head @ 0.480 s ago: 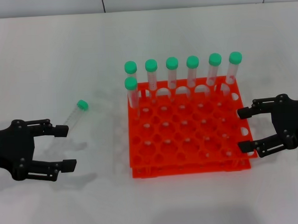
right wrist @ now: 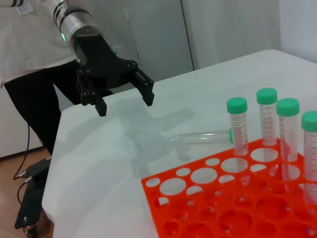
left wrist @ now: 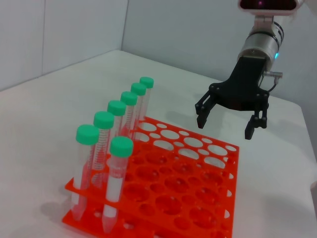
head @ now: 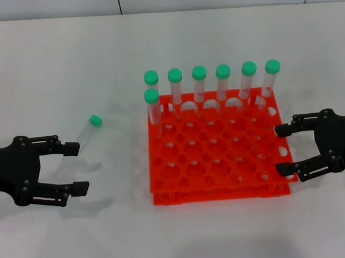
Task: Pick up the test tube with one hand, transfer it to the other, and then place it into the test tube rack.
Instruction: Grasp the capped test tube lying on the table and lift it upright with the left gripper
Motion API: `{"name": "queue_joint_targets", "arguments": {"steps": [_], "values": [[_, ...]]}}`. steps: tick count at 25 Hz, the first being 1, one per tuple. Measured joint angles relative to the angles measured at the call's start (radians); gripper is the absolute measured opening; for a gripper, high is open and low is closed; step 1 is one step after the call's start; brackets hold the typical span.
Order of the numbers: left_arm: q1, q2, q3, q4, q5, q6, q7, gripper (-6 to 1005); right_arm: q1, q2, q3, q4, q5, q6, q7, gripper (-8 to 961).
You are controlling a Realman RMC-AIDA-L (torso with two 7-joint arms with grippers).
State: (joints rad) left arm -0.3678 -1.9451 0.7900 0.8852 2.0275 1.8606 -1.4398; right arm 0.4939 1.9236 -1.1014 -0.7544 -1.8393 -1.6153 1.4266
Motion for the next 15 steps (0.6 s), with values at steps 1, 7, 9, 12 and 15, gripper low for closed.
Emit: {"name": "queue_joint_targets", "arguments": {"steps": [1,7,9,12,15], "values": [[0.0,0.0,0.0,0.0,-0.001,0.0,0.0,861,0.0,0.0,0.0,0.0,0.0,0.0,0.0,869],[-0.002,-0.001,0.0,0.0,-0.002,0.002,-0.003,861,0.0,-0.002,0.0,-0.003,0.0,0.0,0.0,869],[-0.004,-0.002,0.0,0.0,-0.002,0.007,-0.017,861,0.0,-0.002,0.0,-0.004,0.0,0.0,0.0,869],[-0.01,0.003,0.0,0.018,-0.002,0.015,-0.091,861,0.0,-0.004,0.0,-0.005,0.003,0.0,0.0,868],[-0.011,0.006,0.002,0.062,0.001,0.03,-0.192,861,0.002,-0.004,0.0,-0.007,0.004,0.0,0.0,868]]}}
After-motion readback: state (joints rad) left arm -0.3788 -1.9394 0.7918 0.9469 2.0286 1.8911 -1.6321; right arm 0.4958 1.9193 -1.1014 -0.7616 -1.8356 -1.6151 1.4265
